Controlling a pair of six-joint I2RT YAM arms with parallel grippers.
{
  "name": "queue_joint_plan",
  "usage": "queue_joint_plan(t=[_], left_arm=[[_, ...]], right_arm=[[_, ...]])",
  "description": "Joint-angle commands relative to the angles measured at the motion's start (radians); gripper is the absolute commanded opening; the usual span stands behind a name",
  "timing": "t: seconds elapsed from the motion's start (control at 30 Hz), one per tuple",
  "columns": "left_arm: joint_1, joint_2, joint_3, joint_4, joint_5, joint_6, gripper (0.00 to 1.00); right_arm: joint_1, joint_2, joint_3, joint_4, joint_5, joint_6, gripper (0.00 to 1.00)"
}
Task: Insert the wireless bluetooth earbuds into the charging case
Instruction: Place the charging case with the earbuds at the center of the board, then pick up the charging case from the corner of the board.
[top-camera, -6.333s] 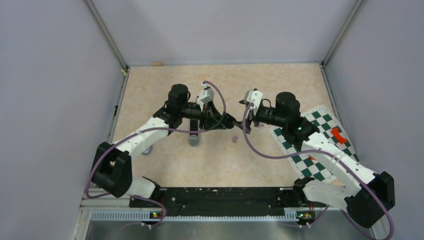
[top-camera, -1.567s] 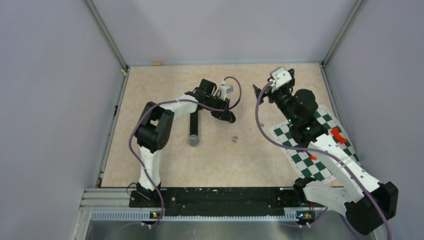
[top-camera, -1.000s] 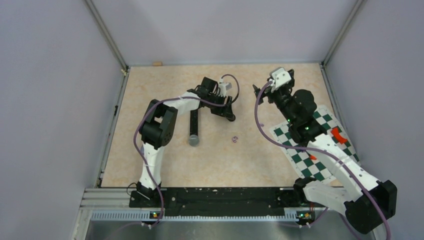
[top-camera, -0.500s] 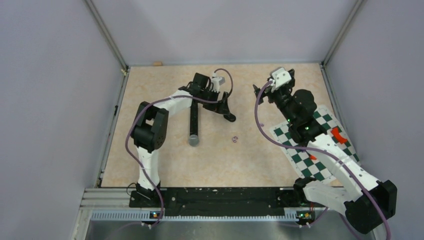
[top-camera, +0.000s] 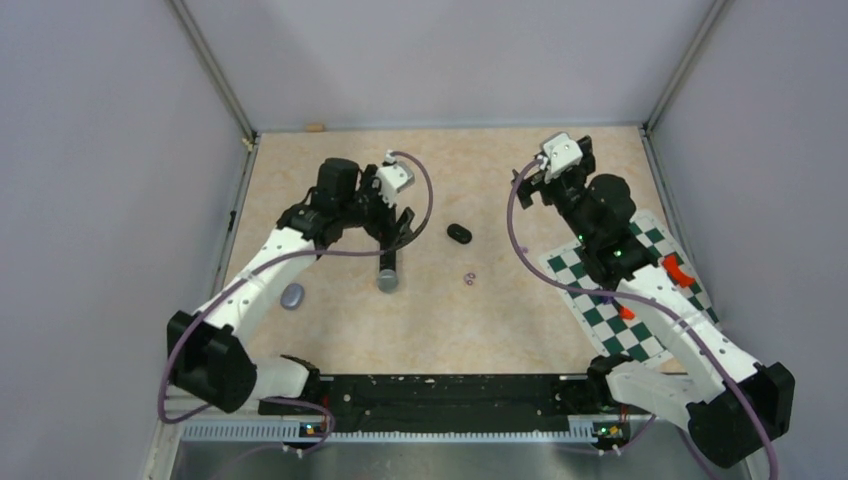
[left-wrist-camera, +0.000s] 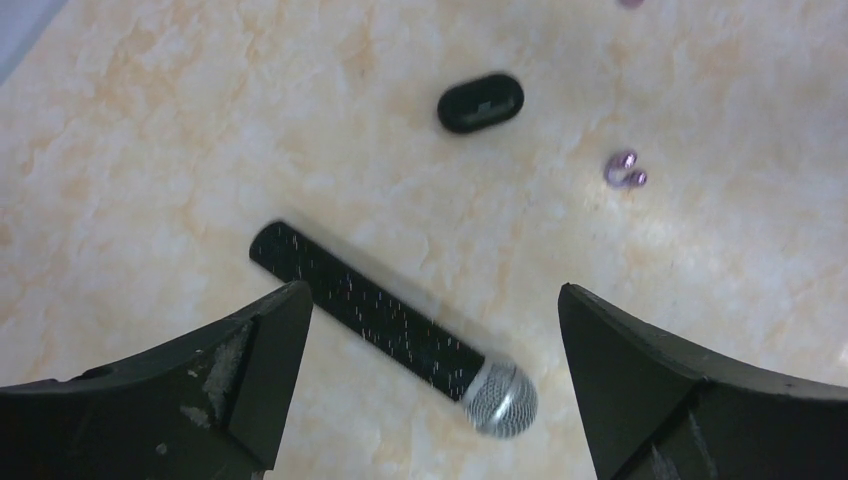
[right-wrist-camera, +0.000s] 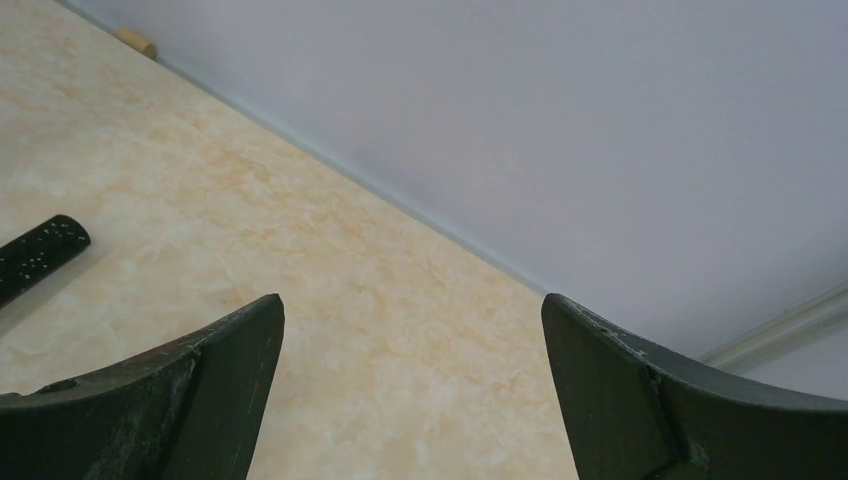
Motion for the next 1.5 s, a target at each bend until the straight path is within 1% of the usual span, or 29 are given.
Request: queue_joint_plan(t=[0.0, 0.1, 0.17, 0.23, 0.33, 0.4, 0.47, 0.53, 0.57, 0.63, 0.77, 0.87, 1.07, 1.17, 1.33, 1.47], left_arm=[[0.019, -0.161, -0.161, -0.082, -0.129, 0.130, 0.99], [0.041, -0.265, -0.247, -0.061, -0.104, 0.116, 0.99], [0.058, -0.326, -0.311, -0.011, -0.079, 0.113, 0.99], [0.079, -0.364, -0.353, 0.042, -0.087, 0.106, 0.99], [0.111, -0.350, -0.334, 0.081, -0.220, 0.043, 0.99], [0.153, -0.288, -0.270, 0.040, -0.281, -0.005, 0.99], [0.235, -0.232, -0.214, -0.021, -0.271, -0.038, 0.99], [0.348, -0.195, -0.177, -0.071, -0.184, -0.049, 0.99], [0.433, -0.185, -0.165, -0.090, -0.133, -0.050, 0.99], [0.531, -0.183, -0.160, -0.110, -0.070, -0.048, 0.99], [0.657, -0.224, -0.171, -0.136, -0.081, -0.027, 0.99], [0.719, -0.249, -0.183, -0.156, -0.126, -0.028, 0.99], [0.729, -0.179, -0.213, -0.224, -0.161, 0.018, 0.99], [0.729, -0.138, -0.245, -0.256, -0.148, 0.101, 0.99], [0.729, -0.077, -0.304, -0.231, -0.194, 0.153, 0.99], [0.729, -0.059, -0.347, -0.206, -0.183, 0.183, 0.99]], right_arm=[[-0.056, 0.017, 0.136, -0.135, 0.013, -0.035, 0.99], [-0.083, 0.024, 0.178, -0.223, 0.053, -0.080, 0.99], [-0.096, 0.008, 0.157, -0.266, 0.060, -0.086, 0.99], [-0.099, -0.017, 0.112, -0.265, 0.051, -0.070, 0.99], [-0.098, -0.055, 0.020, -0.208, 0.001, -0.012, 0.99], [-0.097, -0.061, -0.019, -0.191, -0.032, -0.021, 0.98], [-0.097, -0.050, -0.021, -0.193, -0.032, -0.017, 0.98], [-0.097, -0.037, -0.013, -0.210, -0.057, 0.009, 0.98], [-0.096, -0.033, -0.014, -0.221, -0.086, 0.024, 0.97], [-0.096, -0.031, -0.023, -0.225, -0.141, 0.040, 0.96], [-0.095, -0.032, -0.034, -0.223, -0.180, 0.072, 0.95], [-0.086, -0.032, -0.034, -0.225, -0.193, 0.087, 0.94], [-0.060, -0.037, -0.040, -0.225, -0.212, 0.098, 0.94], [-0.060, -0.037, -0.042, -0.225, -0.227, 0.107, 0.93], [-0.060, -0.040, -0.042, -0.225, -0.223, 0.103, 0.93], [-0.059, -0.044, -0.043, -0.225, -0.221, 0.105, 0.93]])
